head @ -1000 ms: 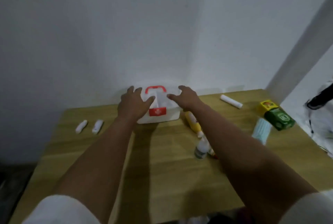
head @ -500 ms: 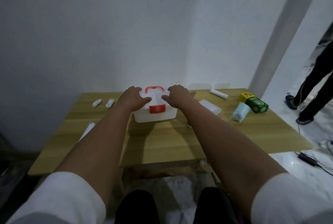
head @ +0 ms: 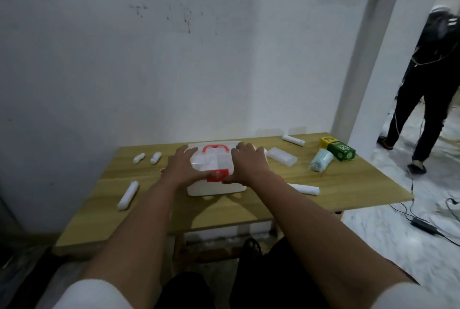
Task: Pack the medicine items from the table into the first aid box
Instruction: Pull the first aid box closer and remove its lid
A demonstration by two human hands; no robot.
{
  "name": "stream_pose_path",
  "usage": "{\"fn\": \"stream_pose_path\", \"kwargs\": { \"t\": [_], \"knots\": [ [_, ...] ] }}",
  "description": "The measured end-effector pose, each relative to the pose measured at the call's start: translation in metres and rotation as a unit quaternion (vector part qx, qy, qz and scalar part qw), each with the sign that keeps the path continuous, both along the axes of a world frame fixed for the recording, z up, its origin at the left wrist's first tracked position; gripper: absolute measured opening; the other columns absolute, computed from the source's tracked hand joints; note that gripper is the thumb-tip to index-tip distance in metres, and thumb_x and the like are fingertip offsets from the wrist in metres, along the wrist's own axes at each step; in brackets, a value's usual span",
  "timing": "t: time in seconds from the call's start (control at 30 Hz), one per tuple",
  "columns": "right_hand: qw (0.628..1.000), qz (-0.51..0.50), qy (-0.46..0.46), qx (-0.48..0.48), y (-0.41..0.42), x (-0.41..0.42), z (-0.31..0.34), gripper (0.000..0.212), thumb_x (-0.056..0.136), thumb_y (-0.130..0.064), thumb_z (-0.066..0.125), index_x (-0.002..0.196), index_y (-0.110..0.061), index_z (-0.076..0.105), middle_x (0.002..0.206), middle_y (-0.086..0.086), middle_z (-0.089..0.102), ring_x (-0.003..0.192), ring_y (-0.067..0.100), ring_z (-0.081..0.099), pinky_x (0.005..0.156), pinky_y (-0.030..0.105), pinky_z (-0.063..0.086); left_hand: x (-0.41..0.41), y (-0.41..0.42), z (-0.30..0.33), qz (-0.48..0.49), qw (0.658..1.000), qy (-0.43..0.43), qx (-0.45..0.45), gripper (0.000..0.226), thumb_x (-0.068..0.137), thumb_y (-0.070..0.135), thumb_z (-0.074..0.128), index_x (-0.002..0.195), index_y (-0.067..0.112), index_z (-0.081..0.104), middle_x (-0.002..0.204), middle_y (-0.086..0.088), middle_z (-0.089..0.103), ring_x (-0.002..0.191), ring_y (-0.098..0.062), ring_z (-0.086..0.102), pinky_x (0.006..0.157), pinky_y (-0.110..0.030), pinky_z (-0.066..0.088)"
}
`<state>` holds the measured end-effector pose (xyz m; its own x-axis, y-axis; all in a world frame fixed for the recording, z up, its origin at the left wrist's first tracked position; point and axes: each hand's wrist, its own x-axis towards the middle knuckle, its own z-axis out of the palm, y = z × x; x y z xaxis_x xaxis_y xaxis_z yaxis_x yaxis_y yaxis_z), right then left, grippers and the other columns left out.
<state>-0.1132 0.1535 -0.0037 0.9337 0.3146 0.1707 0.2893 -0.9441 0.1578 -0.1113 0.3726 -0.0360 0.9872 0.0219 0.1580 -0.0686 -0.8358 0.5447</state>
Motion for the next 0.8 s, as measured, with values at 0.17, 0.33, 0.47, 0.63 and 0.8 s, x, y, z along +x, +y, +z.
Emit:
{"fn": "stream_pose_path", "kwargs": {
  "t": [0.17, 0.33, 0.47, 0.63, 0.8],
  "knots": [
    [0.998, 0.026, -0.049, -0.015, 0.000, -0.002, -0.025, 0.098, 0.080, -0.067, 0.071, 0.157, -0.026, 0.027, 0.154, 0.017, 0.043, 0.138, 0.041, 0.042, 0.109, 0.059, 0.034, -0.033, -0.014, -0.002, 0.000, 0.998, -0.035, -0.050, 0.114, 0.061, 0.055, 0.088, 0.155, 0.034, 0.028, 0.166, 0.011, 0.007, 0.147, -0.024, 0.025, 0.108, -0.046, 0.037],
    [0.992, 0.079, -0.096, 0.020, 0.003, -0.009, -0.036, 0.096, 0.077, -0.061, 0.075, 0.152, -0.013, 0.039, 0.152, 0.016, 0.048, 0.138, 0.037, 0.044, 0.107, 0.055, 0.038, -0.032, -0.015, -0.006, -0.004, 0.999, -0.032, -0.035, 0.118, 0.060, 0.047, 0.091, 0.156, 0.032, 0.025, 0.166, 0.013, 0.004, 0.148, -0.024, 0.023, 0.106, -0.045, 0.039],
    [0.987, 0.128, -0.081, 0.060, -0.003, -0.015, -0.044, 0.084, 0.080, -0.061, 0.070, 0.148, -0.028, 0.033, 0.161, 0.018, 0.039, 0.148, 0.043, 0.034, 0.114, 0.066, 0.031, -0.036, -0.014, -0.003, -0.014, 0.999, -0.037, -0.033, 0.119, 0.063, 0.049, 0.091, 0.158, 0.031, 0.021, 0.167, 0.009, 0.004, 0.150, -0.024, 0.020, 0.109, -0.046, 0.037],
    [0.944, 0.218, -0.115, 0.217, -0.012, -0.017, -0.054, 0.028, 0.094, -0.045, 0.057, 0.116, -0.028, 0.061, 0.150, 0.006, 0.053, 0.144, 0.032, 0.044, 0.112, 0.067, 0.033, -0.038, -0.016, -0.005, 0.002, 0.989, -0.066, -0.131, 0.134, 0.054, 0.060, 0.091, 0.158, 0.035, 0.011, 0.166, 0.006, 0.014, 0.150, -0.020, 0.021, 0.114, -0.048, 0.035],
    [0.928, 0.204, -0.113, 0.289, -0.007, -0.009, -0.035, 0.036, 0.096, -0.050, 0.050, 0.109, -0.024, 0.070, 0.126, -0.003, 0.068, 0.122, 0.021, 0.060, 0.113, 0.062, 0.032, -0.042, -0.021, -0.005, 0.015, 0.965, -0.021, -0.260, 0.145, 0.058, 0.047, 0.095, 0.158, 0.038, -0.009, 0.162, 0.000, 0.028, 0.142, -0.024, 0.035, 0.108, -0.040, 0.037]
  ]
}}
